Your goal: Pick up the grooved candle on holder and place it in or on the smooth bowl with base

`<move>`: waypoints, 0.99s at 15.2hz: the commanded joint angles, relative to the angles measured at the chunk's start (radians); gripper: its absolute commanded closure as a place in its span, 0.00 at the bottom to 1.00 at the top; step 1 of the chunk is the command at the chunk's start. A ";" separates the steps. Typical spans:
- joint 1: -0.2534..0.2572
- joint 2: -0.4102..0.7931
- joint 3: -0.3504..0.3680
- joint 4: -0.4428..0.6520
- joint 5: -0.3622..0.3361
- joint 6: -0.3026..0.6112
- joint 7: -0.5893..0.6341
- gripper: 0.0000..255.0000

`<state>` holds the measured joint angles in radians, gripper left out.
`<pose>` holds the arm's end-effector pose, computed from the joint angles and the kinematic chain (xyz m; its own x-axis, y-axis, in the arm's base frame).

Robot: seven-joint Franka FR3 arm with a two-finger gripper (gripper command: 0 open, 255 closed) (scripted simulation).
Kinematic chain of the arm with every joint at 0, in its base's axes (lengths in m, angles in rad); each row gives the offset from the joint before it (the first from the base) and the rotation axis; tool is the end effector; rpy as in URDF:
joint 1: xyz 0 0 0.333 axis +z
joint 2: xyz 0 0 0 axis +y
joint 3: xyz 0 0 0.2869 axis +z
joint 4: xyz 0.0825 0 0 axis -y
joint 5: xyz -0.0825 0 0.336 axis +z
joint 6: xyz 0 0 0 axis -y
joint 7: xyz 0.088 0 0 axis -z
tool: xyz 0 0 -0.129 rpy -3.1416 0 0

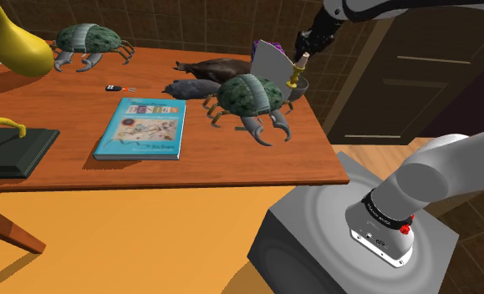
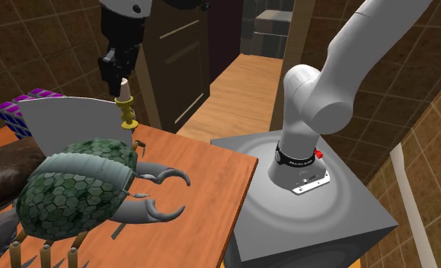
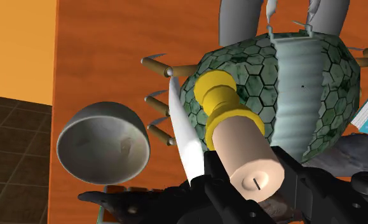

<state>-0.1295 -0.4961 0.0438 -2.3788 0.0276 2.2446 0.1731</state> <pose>0.4079 -0.0322 0.5103 0.8995 -0.2647 0.3475 -0.2581 -0.9638 -0.0663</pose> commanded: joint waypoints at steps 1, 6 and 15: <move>-0.011 0.043 -0.034 0.032 -0.002 0.010 -0.044 1.00; -0.034 0.171 -0.113 0.164 0.011 0.003 -0.153 1.00; -0.077 0.439 -0.232 0.480 0.092 -0.060 -0.350 1.00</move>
<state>-0.1994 -0.0952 -0.1738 -1.9498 0.1058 2.2006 -0.1493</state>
